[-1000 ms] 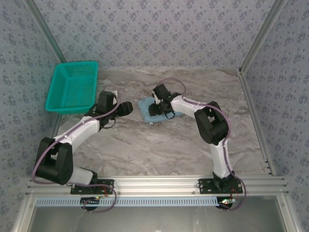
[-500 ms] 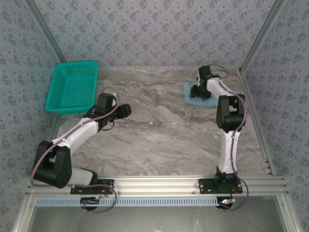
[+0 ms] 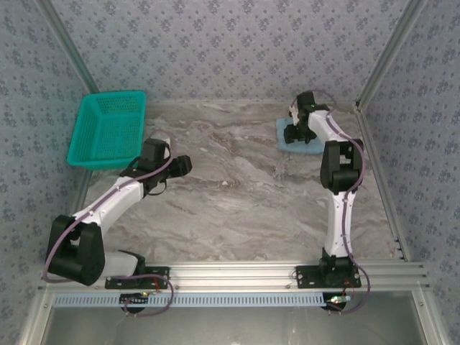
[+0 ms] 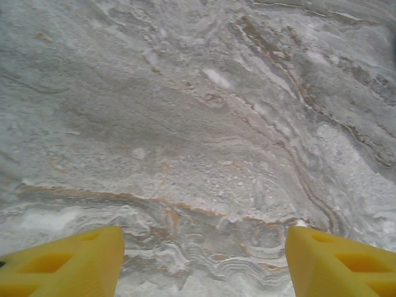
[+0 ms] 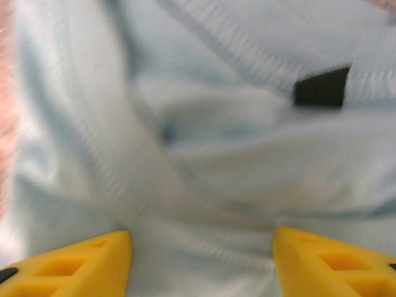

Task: Fold the inside-out t-shirt

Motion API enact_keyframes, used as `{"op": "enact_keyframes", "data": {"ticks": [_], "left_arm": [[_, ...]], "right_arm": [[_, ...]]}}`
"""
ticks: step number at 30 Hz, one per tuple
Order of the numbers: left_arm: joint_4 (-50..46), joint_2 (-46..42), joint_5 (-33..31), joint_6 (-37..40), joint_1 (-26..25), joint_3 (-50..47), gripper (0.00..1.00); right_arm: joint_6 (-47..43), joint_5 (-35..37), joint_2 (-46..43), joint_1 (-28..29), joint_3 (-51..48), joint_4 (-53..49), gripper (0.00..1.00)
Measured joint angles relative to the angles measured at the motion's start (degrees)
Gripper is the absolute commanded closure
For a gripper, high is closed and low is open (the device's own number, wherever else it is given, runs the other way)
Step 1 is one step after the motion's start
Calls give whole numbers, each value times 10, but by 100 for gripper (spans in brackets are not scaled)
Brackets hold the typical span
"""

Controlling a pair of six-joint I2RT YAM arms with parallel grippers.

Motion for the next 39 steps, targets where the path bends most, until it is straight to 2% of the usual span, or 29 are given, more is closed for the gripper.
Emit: {"op": "enact_keyframes", "data": {"ticks": [3,4,7,9,12,15,18,26,30,33,39], "left_arm": [[0,-19,-19,6,19,-3,20],[4,-33,-30,9,26,-8,15],[20,-89,-81,19,42,-44,2],[38,-123,-123,28,53,-77,2],[65,-152,-186,46,74,-126,2],[131,-148,-231,87,97,-176,2],[218,-110,-244,132,114,-220,2],[411,39,-209,206,153,-240,2],[496,101,-167,215,177,-239,2],[515,125,-143,221,187,-240,2],[546,125,-120,226,187,-240,2]], "right_arm": [[17,8,-151,28,-168,64,24],[26,14,-214,39,-227,92,16],[56,41,-388,71,-378,183,2],[76,67,-471,77,-464,240,0],[102,116,-528,73,-577,310,0],[105,167,-529,68,-686,390,0],[104,190,-520,59,-772,482,0],[59,186,-473,20,-857,763,0],[63,147,-423,-35,-899,901,0],[75,131,-409,-57,-905,910,0],[77,130,-409,-50,-892,929,0]]}}
